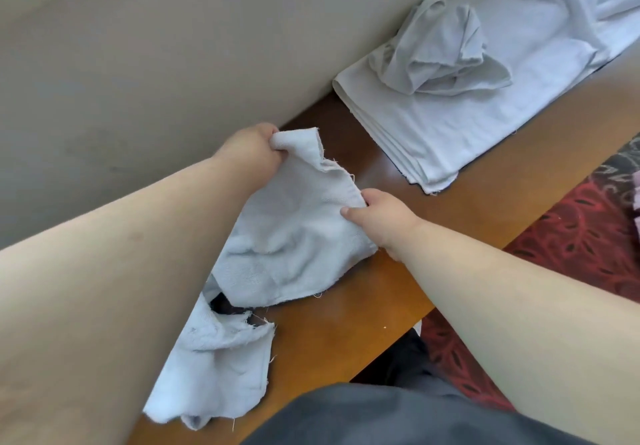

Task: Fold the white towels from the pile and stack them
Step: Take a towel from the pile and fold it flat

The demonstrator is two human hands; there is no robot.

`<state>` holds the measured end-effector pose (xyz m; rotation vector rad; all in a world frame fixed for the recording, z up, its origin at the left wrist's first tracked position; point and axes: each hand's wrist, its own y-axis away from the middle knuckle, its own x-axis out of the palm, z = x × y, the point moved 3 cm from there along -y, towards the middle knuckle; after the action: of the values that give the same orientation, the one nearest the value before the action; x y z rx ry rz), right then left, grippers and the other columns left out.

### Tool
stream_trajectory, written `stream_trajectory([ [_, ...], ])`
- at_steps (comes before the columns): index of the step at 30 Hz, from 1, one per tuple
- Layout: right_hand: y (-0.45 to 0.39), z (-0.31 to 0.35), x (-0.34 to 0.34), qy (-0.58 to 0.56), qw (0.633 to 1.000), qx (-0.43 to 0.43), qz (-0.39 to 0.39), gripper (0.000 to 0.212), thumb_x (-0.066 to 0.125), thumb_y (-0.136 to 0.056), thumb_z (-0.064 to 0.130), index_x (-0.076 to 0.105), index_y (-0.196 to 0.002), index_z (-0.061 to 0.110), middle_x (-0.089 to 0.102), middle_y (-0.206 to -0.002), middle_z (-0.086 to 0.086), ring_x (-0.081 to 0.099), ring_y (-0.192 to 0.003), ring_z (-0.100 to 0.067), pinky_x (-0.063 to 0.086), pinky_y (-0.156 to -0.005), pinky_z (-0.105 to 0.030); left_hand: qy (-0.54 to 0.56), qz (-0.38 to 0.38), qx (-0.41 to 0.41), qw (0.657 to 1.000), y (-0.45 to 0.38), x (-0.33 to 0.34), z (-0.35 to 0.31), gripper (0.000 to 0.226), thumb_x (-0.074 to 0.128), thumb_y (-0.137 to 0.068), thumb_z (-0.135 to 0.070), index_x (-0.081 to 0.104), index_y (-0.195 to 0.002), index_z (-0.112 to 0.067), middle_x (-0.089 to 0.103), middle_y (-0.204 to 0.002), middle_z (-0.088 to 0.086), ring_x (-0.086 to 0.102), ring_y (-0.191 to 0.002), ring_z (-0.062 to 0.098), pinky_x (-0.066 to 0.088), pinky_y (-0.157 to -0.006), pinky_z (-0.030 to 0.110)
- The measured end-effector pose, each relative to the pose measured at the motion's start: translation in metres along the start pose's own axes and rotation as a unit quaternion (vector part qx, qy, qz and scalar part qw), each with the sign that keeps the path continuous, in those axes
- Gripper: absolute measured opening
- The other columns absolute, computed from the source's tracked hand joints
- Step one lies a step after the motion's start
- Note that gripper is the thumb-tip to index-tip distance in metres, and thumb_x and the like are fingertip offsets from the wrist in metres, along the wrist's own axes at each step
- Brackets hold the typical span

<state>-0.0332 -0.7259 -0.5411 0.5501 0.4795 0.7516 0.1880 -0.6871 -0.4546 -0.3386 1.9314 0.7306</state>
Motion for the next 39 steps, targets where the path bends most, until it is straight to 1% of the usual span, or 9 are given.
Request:
stream_trajectory([
  [3, -0.013, -0.015, -0.010, 0.021, 0.999, 0.022, -0.043, 0.008, 0.064, -0.090, 0.032, 0.061, -0.083, 0.029, 0.071, -0.095, 0.003, 0.068, -0.090, -0.021, 0.056, -0.088, -0.043, 0.029, 0.005, -0.029, 0.999, -0.019, 0.028, 0.004, 0.031, 0.053, -0.095, -0.027, 0.055, -0.126, -0.027, 0.062, -0.118, 0.008, 0.061, -0.091, 0.029, 0.047, -0.073, 0.032],
  [6, -0.024, -0.023, -0.018, 0.024, 0.996, 0.040, -0.076, 0.008, 0.064, -0.091, 0.031, 0.066, -0.095, 0.024, 0.071, -0.096, 0.001, 0.068, -0.091, -0.023, 0.055, -0.090, -0.041, -0.018, 0.005, -0.042, 0.999, -0.025, 0.051, 0.011, 0.064, 0.057, -0.094, -0.030, 0.028, -0.151, -0.028, 0.039, -0.148, 0.012, 0.045, -0.128, 0.033, 0.041, -0.105, 0.039],
  [11, -0.022, -0.032, -0.025, 0.035, 0.993, 0.107, 0.018, 0.020, 0.069, -0.083, 0.049, 0.064, -0.090, 0.031, 0.070, -0.088, 0.008, 0.066, -0.078, -0.014, 0.051, -0.060, -0.027, -0.045, 0.037, -0.049, 0.997, 0.023, 0.089, 0.028, 0.060, 0.048, -0.097, -0.036, 0.024, -0.152, -0.033, 0.027, -0.156, 0.004, 0.028, -0.140, 0.029, 0.027, -0.112, 0.038],
  [14, -0.020, -0.031, -0.034, 0.126, 0.986, 0.111, 0.027, 0.025, 0.073, -0.082, 0.042, 0.058, -0.097, 0.027, 0.067, -0.095, 0.005, 0.065, -0.086, -0.017, 0.056, -0.071, -0.035, -0.063, 0.012, -0.035, 0.997, 0.056, 0.103, 0.034, 0.058, 0.040, -0.100, -0.038, 0.020, -0.153, -0.031, 0.019, -0.161, 0.003, 0.017, -0.146, 0.024, 0.012, -0.120, 0.039],
  [18, -0.013, 0.000, -0.024, 0.233, 0.969, -0.004, -0.086, 0.053, 0.068, -0.083, 0.040, 0.047, -0.129, 0.023, 0.058, -0.118, 0.001, 0.061, -0.094, -0.017, 0.051, -0.073, -0.032, -0.061, -0.057, -0.037, 0.996, 0.092, 0.102, 0.050, 0.054, 0.035, -0.101, -0.039, 0.021, -0.153, -0.031, 0.020, -0.160, 0.002, 0.012, -0.148, 0.022, 0.002, -0.121, 0.045],
  [27, 0.053, 0.102, 0.177, 0.438, 0.815, -0.356, 0.130, 0.048, 0.062, -0.091, 0.036, 0.051, -0.136, 0.023, 0.046, -0.141, 0.000, 0.038, -0.133, -0.020, 0.033, -0.106, -0.029, 0.048, -0.176, -0.191, 0.965, 0.220, 0.087, 0.159, 0.057, 0.032, -0.099, -0.047, 0.027, -0.151, -0.025, 0.023, -0.159, -0.002, 0.014, -0.146, 0.018, 0.006, -0.119, 0.039],
  [30, 0.072, 0.121, 0.242, 0.467, 0.759, -0.416, 0.182, 0.044, 0.060, -0.093, 0.035, 0.054, -0.134, 0.022, 0.049, -0.140, 0.001, 0.038, -0.133, -0.020, 0.034, -0.108, -0.030, 0.178, -0.218, -0.323, 0.904, 0.272, 0.100, 0.194, 0.060, 0.032, -0.097, -0.051, 0.020, -0.152, -0.029, 0.022, -0.158, -0.003, 0.016, -0.144, 0.018, 0.017, -0.117, 0.038],
  [35, 0.086, 0.129, 0.346, 0.524, 0.672, -0.446, 0.273, 0.037, 0.056, -0.095, 0.032, 0.059, -0.131, 0.026, 0.058, -0.134, 0.003, 0.049, -0.124, -0.019, 0.040, -0.100, -0.030, 0.483, -0.228, -0.510, 0.675, 0.312, 0.135, 0.237, 0.080, 0.060, -0.089, -0.047, 0.022, -0.152, -0.017, 0.039, -0.147, 0.006, 0.043, -0.130, 0.029, 0.040, -0.102, 0.040],
  [39, 0.075, 0.101, 0.408, 0.636, 0.584, -0.392, 0.317, 0.046, 0.055, -0.095, 0.031, 0.049, -0.141, 0.029, 0.055, -0.137, 0.001, 0.050, -0.126, -0.022, 0.043, -0.096, -0.033, 0.589, -0.180, -0.484, 0.622, 0.298, 0.148, 0.255, 0.059, 0.066, -0.084, -0.048, 0.049, -0.132, -0.018, 0.062, -0.109, -0.005, 0.060, -0.100, 0.020, 0.045, -0.082, 0.030],
])
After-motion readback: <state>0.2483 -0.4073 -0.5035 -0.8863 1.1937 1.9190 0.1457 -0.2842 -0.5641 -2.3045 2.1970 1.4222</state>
